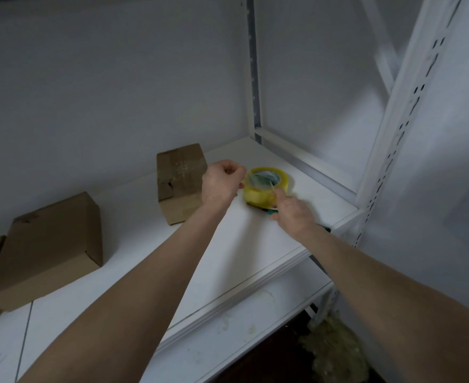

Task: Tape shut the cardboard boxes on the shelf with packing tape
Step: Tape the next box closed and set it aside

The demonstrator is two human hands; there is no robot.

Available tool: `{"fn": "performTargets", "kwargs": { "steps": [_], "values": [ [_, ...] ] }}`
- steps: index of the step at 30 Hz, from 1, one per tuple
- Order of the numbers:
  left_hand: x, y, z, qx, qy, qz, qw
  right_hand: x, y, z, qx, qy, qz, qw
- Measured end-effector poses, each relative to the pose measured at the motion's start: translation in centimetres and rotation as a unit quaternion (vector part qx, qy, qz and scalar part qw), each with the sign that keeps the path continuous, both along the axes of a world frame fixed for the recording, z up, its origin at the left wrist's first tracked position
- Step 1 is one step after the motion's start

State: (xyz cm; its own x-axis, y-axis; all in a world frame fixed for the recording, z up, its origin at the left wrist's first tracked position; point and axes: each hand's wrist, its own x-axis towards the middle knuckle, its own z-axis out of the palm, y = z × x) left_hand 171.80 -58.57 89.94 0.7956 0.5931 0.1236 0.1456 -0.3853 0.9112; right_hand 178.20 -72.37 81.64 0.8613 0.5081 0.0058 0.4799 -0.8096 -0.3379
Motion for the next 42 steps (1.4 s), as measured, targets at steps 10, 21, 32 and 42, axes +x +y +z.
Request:
{"fn": "performTargets", "kwargs": {
  "steps": [10,21,32,42],
  "values": [
    [0.0,0.5,0.3,0.000,-0.003,0.011,1.000,0.0,0.5,-0.2,0.031,0.016,-0.018,0.999],
    [-0.1,0.8,0.7,0.000,-0.013,0.019,1.000,0.0,0.3,0.3,-0.027,-0.043,-0.064,0.997],
    [-0.9,1.1,2.5,0.006,-0.020,0.012,1.000,0.7,0.9,1.4,0.095,-0.052,-0.082,0.991],
    [-1.3,0.7,6.0,-0.018,-0.044,-0.006,0.999,1.9,4.2,6.3,0.504,0.378,-0.149,0.762]
  ]
}}
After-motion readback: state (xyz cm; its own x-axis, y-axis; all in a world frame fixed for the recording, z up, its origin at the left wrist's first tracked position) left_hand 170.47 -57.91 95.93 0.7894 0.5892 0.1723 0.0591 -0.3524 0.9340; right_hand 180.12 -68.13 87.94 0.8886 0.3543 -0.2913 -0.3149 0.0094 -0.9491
